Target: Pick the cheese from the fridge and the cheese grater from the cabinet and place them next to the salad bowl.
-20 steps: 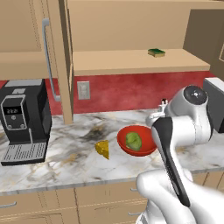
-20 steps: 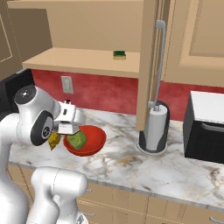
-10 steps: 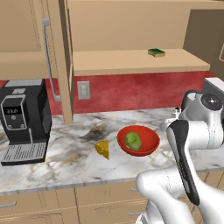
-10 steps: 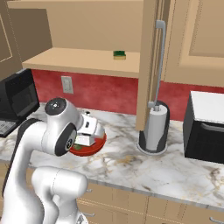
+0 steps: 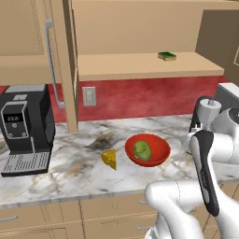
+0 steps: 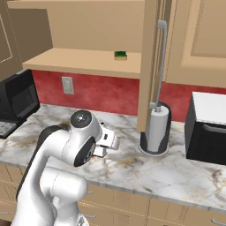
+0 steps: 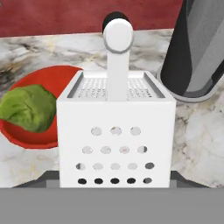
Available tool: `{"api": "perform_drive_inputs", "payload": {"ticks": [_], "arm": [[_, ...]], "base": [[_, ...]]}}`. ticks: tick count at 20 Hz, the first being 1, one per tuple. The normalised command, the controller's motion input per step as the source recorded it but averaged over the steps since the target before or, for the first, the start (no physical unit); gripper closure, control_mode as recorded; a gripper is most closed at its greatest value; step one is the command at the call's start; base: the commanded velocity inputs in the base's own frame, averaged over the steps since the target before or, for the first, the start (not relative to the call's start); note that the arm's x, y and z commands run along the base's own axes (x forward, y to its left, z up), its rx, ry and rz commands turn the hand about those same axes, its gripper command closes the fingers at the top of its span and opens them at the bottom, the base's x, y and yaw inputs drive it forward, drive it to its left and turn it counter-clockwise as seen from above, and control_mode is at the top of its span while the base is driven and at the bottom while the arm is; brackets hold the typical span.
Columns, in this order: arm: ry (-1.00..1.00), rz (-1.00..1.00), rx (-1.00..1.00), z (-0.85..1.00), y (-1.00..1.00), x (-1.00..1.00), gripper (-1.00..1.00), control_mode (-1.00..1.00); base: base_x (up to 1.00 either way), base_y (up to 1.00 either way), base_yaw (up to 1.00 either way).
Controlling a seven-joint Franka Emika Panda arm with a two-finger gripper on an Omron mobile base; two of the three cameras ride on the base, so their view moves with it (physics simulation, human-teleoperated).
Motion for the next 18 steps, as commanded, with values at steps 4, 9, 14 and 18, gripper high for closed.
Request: {"api": "perform_drive_inputs", "payload": {"ticks": [4,9,14,18], "arm": [[-0.05,0.0,-0.02,-0.5,-0.13,0.18,1.0,-1.0],[-0.1,0.0,-0.01,-0.46,-0.12,0.26,1.0,-1.0],[-0.08,0.0,0.0,-0.45,-0.07,0.3,1.0,-1.0],[-0.02,0.0,-0.01,-0.3,-0.12,0.39,1.0,-1.0]], "base": [[0.0,0.0,0.0],[0.0,0.0,0.0],[0.0,0.0,0.0],[0.0,0.0,0.0]]}}
